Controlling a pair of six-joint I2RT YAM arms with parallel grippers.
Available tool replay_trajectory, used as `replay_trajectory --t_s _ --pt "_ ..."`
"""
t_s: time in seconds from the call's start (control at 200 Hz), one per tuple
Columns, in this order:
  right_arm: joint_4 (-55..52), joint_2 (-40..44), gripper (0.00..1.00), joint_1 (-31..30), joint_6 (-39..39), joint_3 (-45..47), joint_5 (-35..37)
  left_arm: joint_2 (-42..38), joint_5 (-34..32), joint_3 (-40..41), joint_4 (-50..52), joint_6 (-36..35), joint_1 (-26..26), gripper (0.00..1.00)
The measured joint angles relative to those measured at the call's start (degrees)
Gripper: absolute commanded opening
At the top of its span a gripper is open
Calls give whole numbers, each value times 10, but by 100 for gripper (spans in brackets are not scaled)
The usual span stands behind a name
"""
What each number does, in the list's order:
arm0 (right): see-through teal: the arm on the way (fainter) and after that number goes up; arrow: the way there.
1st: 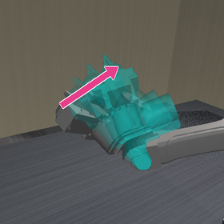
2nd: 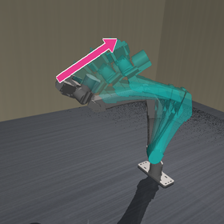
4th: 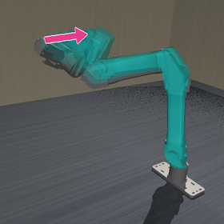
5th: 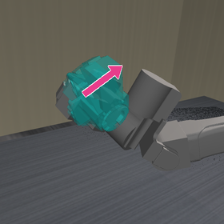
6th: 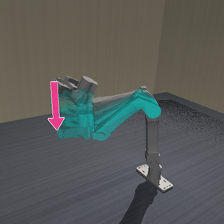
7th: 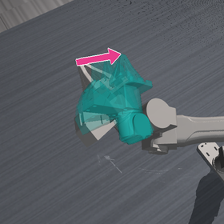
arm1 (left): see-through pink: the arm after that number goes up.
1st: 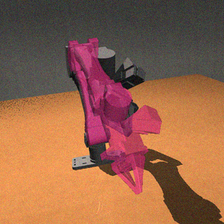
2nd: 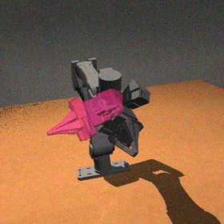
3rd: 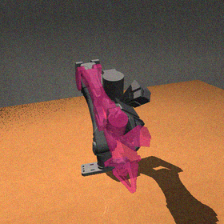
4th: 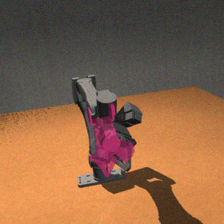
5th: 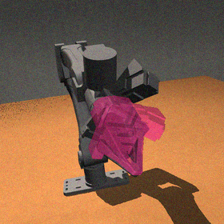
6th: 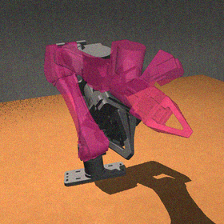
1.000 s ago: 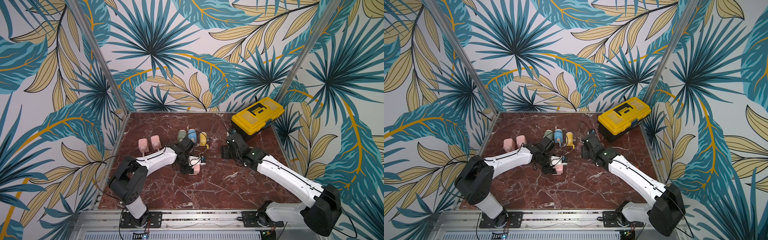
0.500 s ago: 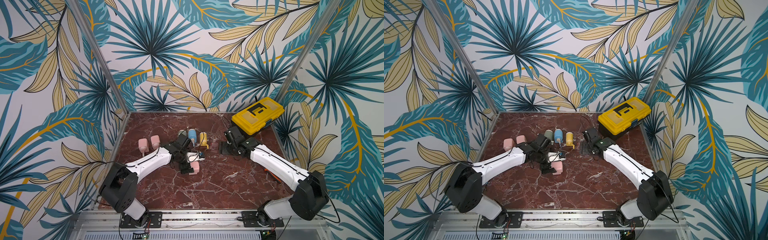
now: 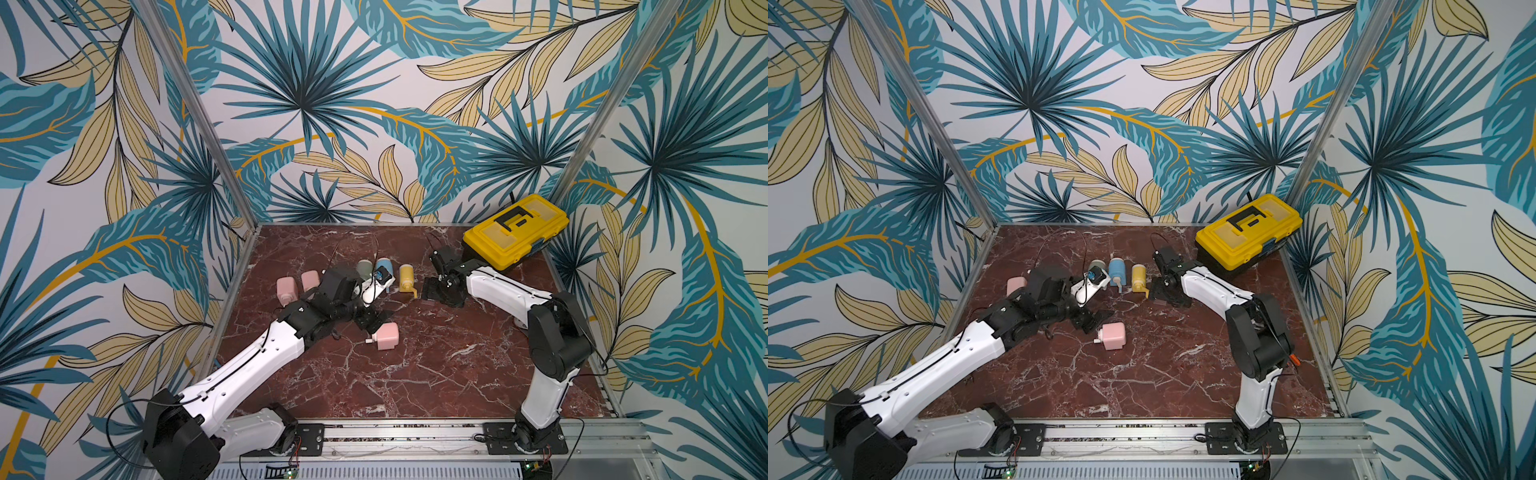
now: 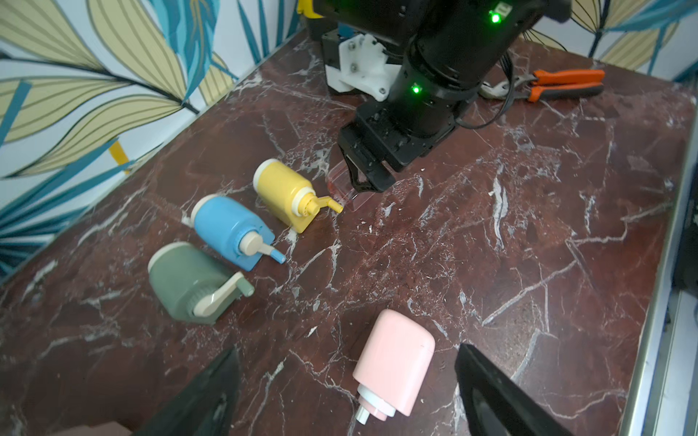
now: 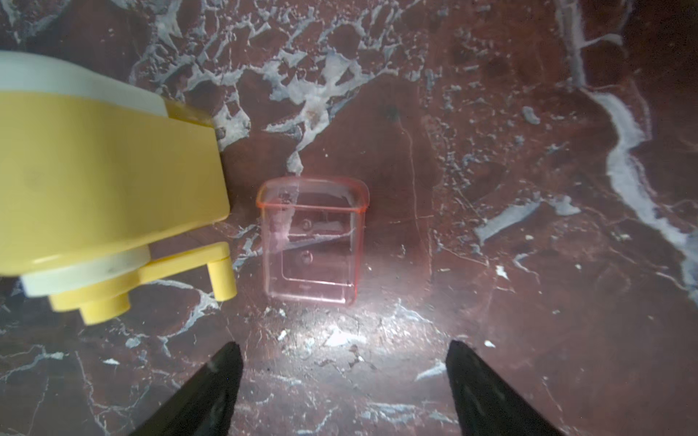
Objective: Put the tray back into the pencil sharpener
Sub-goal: Pick up the container from the center of the board.
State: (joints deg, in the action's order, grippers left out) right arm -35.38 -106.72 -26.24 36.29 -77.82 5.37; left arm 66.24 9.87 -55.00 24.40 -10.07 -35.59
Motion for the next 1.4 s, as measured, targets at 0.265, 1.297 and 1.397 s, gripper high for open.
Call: replay_trajectory --t_s 0.265,1.297,1.397 --pt "3 -43 82 11 1 -40 -14 -96 -84 100 -70 145 -2 92" --pt "-70 -142 54 18 -25 -121 -23 -145 -163 127 -98 239 -2 90" --pt "-71 -142 50 18 -26 -121 -23 -145 -166 127 -99 243 -2 90"
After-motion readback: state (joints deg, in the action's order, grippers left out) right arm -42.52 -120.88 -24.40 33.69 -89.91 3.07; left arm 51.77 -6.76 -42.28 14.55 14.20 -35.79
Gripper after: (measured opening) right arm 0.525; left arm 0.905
